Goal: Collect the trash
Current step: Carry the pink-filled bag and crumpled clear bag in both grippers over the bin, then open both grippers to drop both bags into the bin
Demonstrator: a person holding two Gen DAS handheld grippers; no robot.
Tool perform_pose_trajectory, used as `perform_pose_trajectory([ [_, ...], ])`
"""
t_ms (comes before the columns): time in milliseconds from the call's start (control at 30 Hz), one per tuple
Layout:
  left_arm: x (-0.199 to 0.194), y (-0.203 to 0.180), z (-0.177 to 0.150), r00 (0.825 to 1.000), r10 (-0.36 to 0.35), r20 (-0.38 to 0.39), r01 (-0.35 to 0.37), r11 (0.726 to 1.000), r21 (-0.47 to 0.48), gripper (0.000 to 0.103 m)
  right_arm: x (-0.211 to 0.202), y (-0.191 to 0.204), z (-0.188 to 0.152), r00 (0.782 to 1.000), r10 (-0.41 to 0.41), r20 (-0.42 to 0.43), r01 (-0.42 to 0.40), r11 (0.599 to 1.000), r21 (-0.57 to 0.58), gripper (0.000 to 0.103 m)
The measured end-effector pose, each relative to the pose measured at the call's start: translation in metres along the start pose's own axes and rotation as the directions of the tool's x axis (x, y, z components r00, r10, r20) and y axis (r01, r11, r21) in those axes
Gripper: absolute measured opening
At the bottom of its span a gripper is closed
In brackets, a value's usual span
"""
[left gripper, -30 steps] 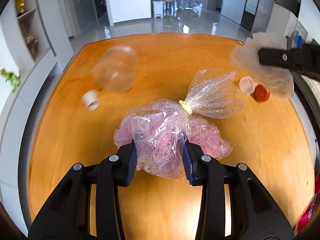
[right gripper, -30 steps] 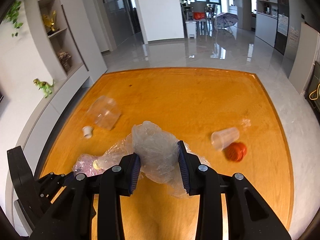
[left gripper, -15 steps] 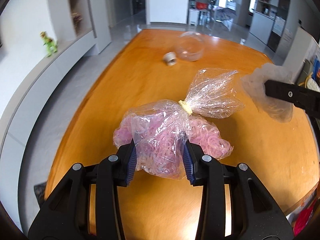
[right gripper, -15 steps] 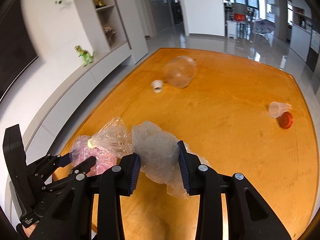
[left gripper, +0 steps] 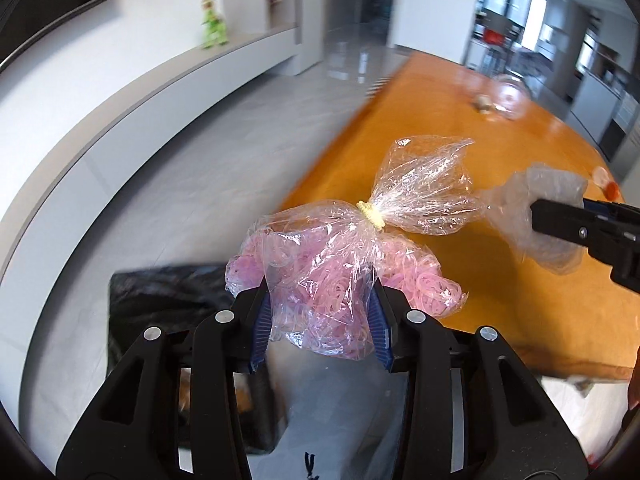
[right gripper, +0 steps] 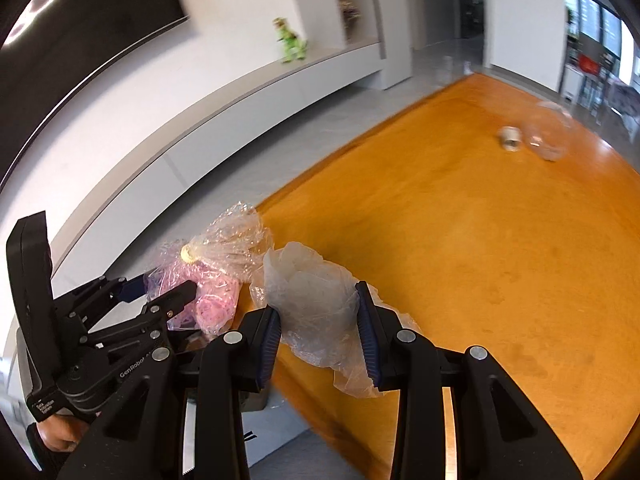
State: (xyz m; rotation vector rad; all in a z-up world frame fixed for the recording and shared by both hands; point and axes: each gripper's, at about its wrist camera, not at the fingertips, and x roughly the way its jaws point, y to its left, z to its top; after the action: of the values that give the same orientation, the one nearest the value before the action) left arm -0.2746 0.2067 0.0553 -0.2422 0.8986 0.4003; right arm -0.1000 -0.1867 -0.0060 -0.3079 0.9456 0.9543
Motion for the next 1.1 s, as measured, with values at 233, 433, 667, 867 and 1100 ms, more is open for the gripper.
perform_pose_trajectory([
  [233, -0.021, 0.088, -0.044, 0.989, 0.147, -0.016, -0.147, 0.975, -0.166, 0.042, 0.039, 0.086, -0.004, 0.991, 0.099, -0.094, -0.113, 0.981, -0.155, 0.037],
  [433, -0.019, 0.158, -0.081, 0.962, 0.253, -0.100, -0.271, 0.918, -0.290, 0.042, 0.075, 0.145, -0.004, 0.961, 0.200, -0.189, -0.238, 0.949, -0.205, 0.037],
  [667, -0.017, 0.216, -0.111, 0.932, 0.306, -0.194, -0.361, 0.832, -0.422, 0.072, 0.126, 0.206, 0.006, 0.940, 0.208, -0.271, -0.277, 0.928, -0.248, 0.073],
  [867, -0.033, 0.240, -0.120, 0.894, 0.396, -0.208, -0.447, 0.767, -0.461, 0.097, 0.122, 0.210, 0.012, 0.941, 0.225, -0.252, -0.289, 0.924, -0.252, 0.074],
  [1100, -0.042, 0.233, -0.112, 0.919, 0.359, -0.161, -0.391, 0.795, -0.464, 0.097, 0.093, 0.184, 0.001, 0.952, 0.232, -0.198, -0.276, 0.933, -0.232, 0.074],
])
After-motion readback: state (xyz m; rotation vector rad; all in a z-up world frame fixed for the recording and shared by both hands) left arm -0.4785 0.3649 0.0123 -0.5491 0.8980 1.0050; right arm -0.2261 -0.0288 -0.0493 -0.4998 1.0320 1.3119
